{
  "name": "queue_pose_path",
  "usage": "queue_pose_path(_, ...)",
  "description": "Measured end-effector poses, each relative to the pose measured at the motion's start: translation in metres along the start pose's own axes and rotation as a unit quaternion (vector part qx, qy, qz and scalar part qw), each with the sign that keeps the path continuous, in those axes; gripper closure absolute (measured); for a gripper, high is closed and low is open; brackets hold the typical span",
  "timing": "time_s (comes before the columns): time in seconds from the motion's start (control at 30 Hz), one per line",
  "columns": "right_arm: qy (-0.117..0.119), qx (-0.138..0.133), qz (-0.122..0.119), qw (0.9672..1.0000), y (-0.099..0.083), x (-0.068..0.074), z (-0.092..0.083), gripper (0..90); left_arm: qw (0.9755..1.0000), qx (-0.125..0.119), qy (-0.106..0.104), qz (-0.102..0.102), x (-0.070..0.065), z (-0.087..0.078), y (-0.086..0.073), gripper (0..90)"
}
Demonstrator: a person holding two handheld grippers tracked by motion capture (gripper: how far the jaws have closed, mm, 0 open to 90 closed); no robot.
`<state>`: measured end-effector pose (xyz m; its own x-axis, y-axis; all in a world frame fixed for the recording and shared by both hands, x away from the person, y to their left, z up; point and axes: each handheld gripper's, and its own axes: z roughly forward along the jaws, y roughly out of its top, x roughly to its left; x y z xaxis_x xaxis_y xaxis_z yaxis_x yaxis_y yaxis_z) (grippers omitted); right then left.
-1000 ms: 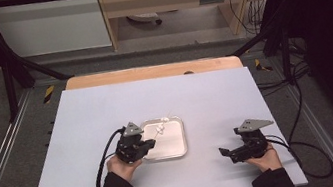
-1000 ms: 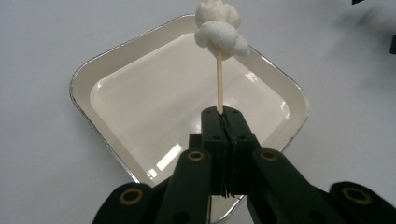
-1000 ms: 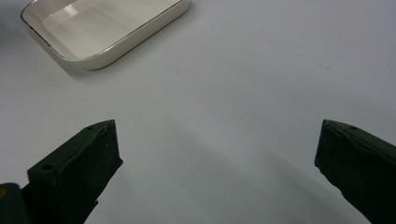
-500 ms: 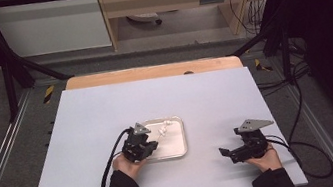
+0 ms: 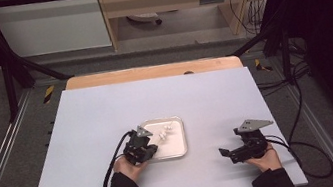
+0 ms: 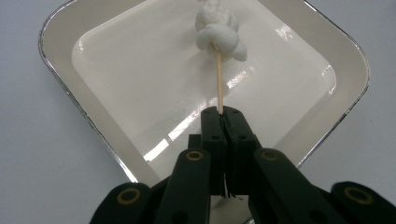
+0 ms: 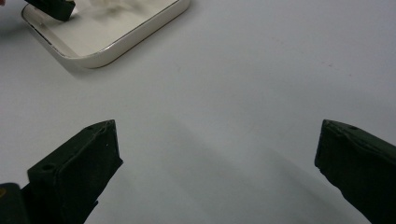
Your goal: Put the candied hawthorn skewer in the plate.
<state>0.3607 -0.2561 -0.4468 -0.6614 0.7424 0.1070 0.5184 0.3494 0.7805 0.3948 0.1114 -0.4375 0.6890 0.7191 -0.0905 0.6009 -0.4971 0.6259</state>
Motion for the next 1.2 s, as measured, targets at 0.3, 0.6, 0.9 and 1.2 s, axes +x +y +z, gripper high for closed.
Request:
queue_pose_path(0.3, 0.001, 0.001, 0.000, 1.0000, 0.000, 0.000, 0.000, 0.7, 1.0000, -0.008, 0.005, 0.000, 0.000, -0.002, 0.000, 71.7)
queue_pose_path(0.6, 0.002, 0.001, 0.001, 1.0000, 0.000, 0.000, 0.000, 0.7, 0.9996, -0.028, 0.008, 0.004, 0.003, -0.015, -0.001, 40.5)
queue_pose_path(0.9, 0.002, 0.000, 0.003, 1.0000, 0.000, 0.000, 0.000, 0.7, 0.9994, -0.021, 0.029, 0.005, 0.009, -0.033, -0.006, 18.8)
queue_pose_path(1.2, 0.004, 0.005, 0.006, 1.0000, 0.000, 0.000, 0.000, 0.5, 0.9988, -0.041, 0.026, -0.005, 0.023, -0.052, -0.030, 6.5)
